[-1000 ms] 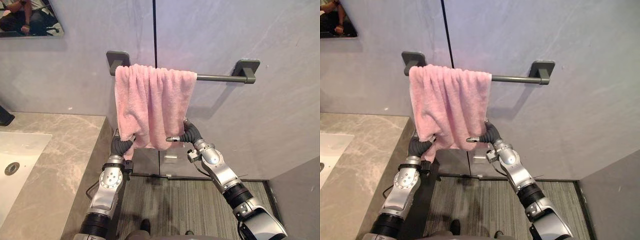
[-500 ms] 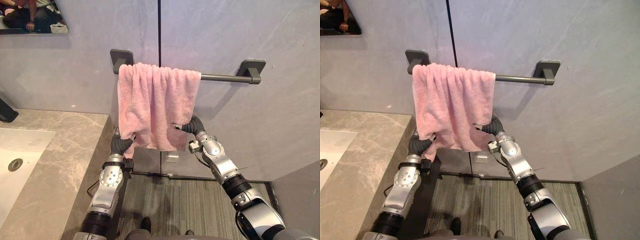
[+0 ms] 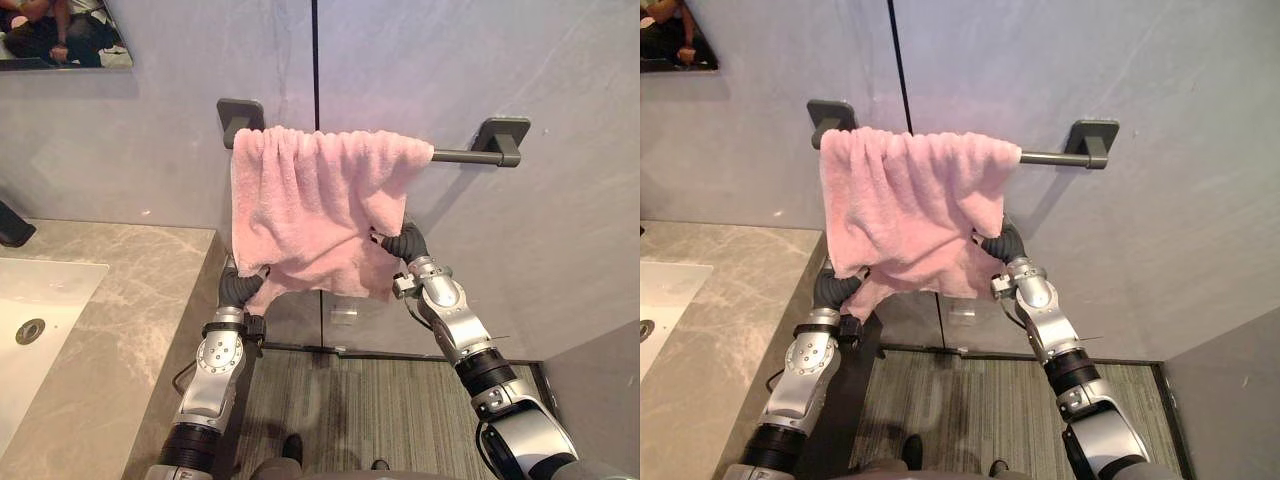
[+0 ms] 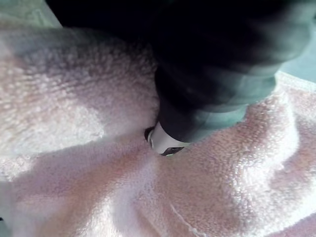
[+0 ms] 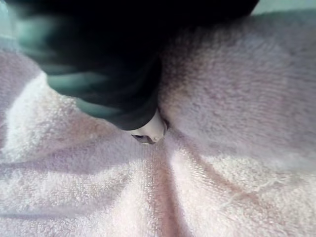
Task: Organize washtable
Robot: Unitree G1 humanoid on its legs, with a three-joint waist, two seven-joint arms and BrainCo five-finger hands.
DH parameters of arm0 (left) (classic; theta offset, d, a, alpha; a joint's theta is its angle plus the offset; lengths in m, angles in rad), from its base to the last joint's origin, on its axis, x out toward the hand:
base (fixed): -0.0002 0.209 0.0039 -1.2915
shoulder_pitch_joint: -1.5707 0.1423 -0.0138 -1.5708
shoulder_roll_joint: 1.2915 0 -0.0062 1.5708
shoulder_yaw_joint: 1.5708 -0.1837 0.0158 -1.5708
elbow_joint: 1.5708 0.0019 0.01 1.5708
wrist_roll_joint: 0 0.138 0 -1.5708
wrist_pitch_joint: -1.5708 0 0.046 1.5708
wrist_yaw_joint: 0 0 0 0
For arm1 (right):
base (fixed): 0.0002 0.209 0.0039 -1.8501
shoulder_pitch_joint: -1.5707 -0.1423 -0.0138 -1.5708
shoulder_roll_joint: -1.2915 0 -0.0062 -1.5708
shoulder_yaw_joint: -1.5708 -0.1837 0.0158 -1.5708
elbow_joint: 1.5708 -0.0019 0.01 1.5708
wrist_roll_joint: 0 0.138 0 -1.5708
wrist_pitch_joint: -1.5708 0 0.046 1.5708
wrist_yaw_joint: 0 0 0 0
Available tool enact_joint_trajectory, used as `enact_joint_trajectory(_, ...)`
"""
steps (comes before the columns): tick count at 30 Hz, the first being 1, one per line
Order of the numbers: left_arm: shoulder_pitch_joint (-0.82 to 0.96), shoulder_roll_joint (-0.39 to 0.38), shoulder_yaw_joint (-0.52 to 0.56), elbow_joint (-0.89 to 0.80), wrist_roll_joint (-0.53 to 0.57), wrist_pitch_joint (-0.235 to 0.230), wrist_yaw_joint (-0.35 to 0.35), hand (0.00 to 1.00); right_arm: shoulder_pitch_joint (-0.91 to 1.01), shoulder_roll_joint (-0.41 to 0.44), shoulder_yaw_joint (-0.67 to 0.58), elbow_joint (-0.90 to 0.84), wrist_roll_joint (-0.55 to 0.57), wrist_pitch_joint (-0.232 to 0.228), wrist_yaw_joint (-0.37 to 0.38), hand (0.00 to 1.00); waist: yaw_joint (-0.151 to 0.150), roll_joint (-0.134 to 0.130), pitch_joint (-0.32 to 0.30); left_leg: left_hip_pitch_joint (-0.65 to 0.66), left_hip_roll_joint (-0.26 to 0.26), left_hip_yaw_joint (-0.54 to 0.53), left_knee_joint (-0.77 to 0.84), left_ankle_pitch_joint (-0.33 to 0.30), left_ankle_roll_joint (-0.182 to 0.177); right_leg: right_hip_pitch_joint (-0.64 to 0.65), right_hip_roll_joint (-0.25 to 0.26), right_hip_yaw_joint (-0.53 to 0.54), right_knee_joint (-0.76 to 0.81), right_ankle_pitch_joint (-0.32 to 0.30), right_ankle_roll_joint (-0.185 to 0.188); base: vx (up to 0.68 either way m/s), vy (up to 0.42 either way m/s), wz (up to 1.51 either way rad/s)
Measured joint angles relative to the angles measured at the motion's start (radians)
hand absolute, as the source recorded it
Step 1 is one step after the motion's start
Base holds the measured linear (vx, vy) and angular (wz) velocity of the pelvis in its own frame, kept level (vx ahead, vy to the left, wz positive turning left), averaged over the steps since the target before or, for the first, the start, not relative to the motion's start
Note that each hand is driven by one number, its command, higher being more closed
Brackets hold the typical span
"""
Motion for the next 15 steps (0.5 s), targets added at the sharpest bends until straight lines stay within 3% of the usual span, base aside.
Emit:
enact_joint_trajectory(7, 0.000, -0.011, -0.001, -0.009, 0.000, -0.018, -0.021, 1.00, 0.020, -0.012, -0.048, -0.025, 0.017, -0.001, 0.003, 1.00, -0.003, 0.006, 0.001, 0.008, 0.000, 0.015, 0.000, 0.000, 0.000, 0.000, 0.000, 0.015, 0.002, 0.000, 0.000, -0.02, -0.005, -0.06)
enact_joint_trajectory(15, -0.002, -0.038, -0.001, -0.008, -0.005, -0.019, -0.044, 1.00, 0.057, -0.012, -0.090, -0.059, 0.017, -0.003, 0.003, 1.00, -0.030, 0.006, 0.001, 0.009, 0.000, 0.018, -0.001, -0.001, 0.000, -0.002, -0.001, 0.018, 0.003, 0.000, 0.001, -0.01, -0.002, -0.01)
